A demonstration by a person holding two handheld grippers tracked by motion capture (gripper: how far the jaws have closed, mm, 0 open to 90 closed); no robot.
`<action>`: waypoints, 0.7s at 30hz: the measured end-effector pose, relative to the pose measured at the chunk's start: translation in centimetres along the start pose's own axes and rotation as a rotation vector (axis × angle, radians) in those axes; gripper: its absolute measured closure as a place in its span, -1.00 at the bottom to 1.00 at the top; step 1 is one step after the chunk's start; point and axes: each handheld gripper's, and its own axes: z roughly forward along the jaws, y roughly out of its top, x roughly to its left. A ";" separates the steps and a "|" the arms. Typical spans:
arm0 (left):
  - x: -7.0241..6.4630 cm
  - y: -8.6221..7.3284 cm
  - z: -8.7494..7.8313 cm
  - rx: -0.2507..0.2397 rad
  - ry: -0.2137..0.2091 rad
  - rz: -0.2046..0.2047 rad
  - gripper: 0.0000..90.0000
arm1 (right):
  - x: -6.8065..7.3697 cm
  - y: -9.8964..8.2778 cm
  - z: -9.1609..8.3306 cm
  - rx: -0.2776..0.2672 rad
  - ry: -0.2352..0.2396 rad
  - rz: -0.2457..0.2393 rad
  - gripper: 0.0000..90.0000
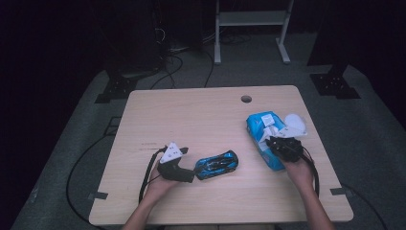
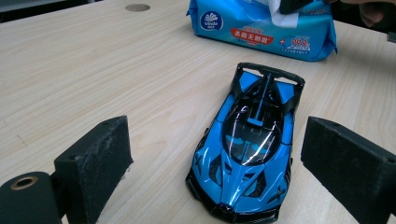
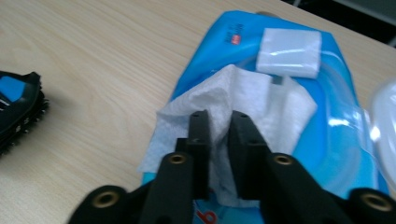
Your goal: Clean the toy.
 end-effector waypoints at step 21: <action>-0.5 0.2 0.3 -0.012 -0.067 0.045 -0.90 | 0.8 4.7 -7.4 -0.198 0.262 0.073 0.94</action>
